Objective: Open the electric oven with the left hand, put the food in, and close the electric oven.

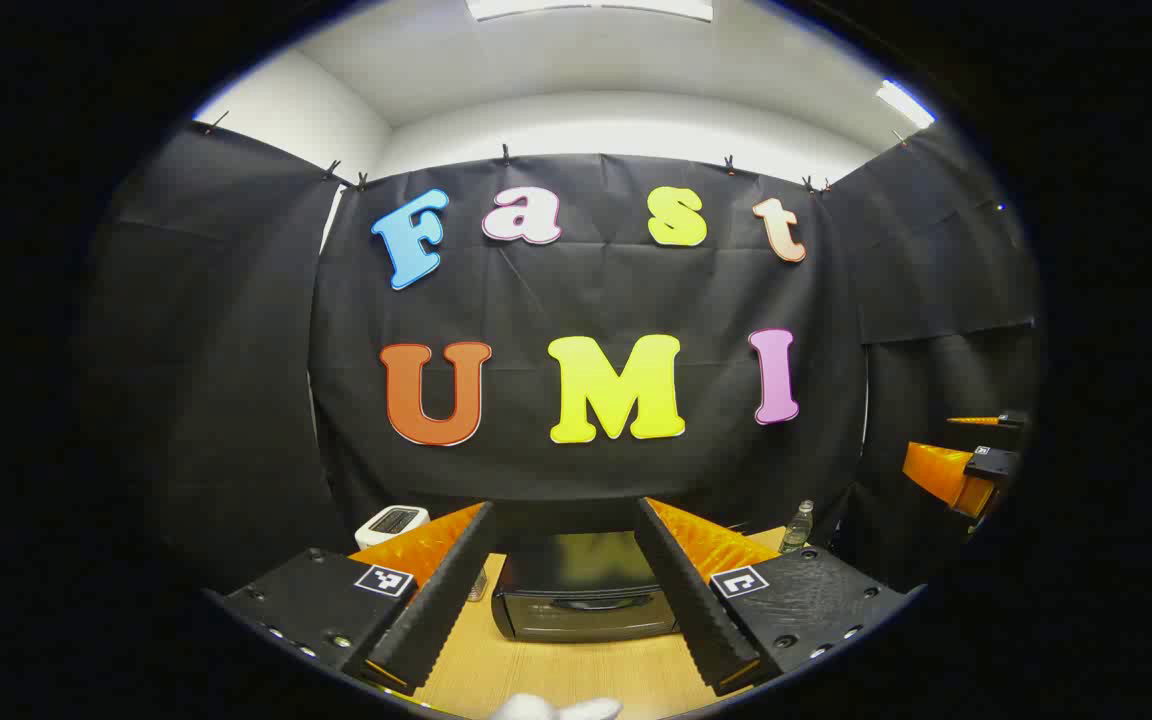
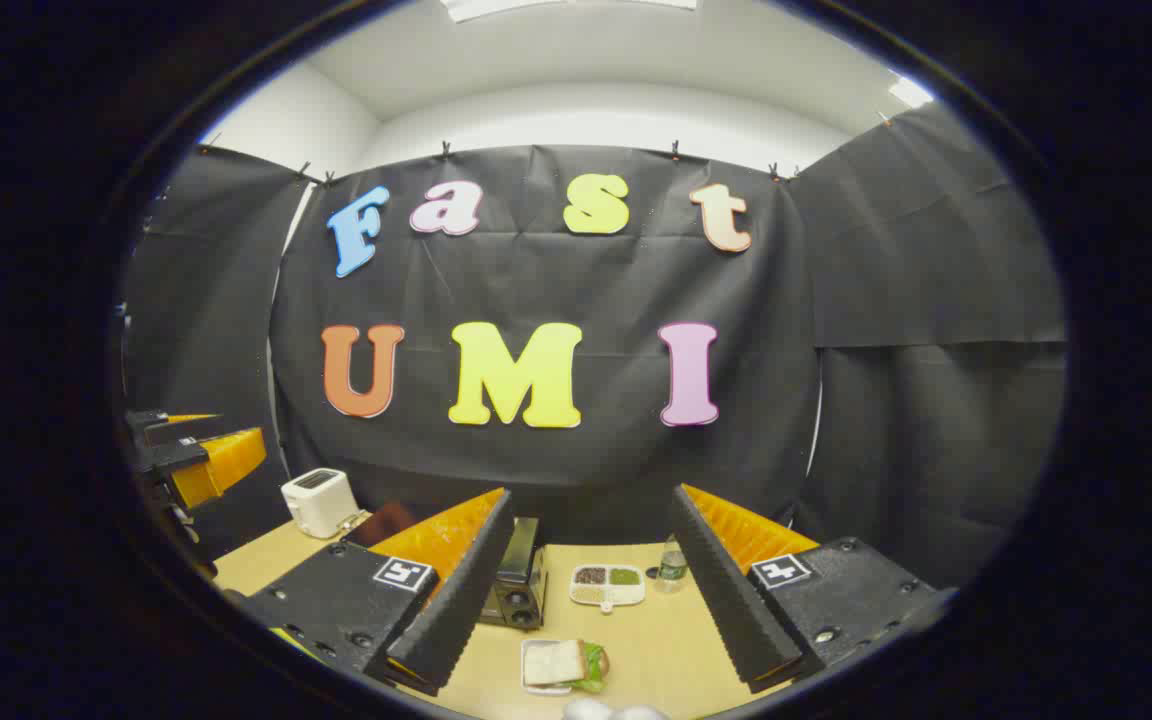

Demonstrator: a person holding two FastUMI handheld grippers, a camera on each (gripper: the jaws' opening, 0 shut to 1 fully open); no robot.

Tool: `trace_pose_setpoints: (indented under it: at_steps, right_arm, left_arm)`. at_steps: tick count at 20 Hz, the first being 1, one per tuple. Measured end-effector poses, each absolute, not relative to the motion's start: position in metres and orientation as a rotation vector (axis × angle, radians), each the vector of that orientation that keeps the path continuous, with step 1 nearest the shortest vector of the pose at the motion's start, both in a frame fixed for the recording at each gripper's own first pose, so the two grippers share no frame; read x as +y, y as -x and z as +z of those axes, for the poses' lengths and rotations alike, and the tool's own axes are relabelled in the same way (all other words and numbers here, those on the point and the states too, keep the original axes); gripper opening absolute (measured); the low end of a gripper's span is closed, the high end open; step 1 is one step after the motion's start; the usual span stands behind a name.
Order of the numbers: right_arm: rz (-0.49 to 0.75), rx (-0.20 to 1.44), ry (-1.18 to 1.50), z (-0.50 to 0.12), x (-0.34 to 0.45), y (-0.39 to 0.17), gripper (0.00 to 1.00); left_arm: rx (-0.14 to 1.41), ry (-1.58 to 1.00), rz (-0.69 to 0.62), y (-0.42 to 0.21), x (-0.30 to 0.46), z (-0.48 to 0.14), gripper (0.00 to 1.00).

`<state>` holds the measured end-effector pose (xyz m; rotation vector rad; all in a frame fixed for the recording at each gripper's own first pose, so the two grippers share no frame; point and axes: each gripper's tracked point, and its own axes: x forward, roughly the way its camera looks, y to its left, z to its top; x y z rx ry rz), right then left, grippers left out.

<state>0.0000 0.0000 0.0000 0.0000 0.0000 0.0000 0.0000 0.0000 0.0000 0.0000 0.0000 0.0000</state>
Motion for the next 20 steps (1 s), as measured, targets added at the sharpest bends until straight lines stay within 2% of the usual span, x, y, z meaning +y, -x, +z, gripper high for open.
trace_pose_setpoints:
  at_steps: [12,20]
  right_arm:
    - [-0.017,0.012,-0.015,-0.003,-0.018,-0.012,0.9]
    - [-0.043,0.02,0.012,-0.002,-0.034,-0.013,0.9]
  left_arm:
    - [0.029,-0.005,0.013,-0.011,-0.004,-0.013,0.93]
    - [0.091,0.037,-0.014,-0.048,-0.017,-0.075,0.93]
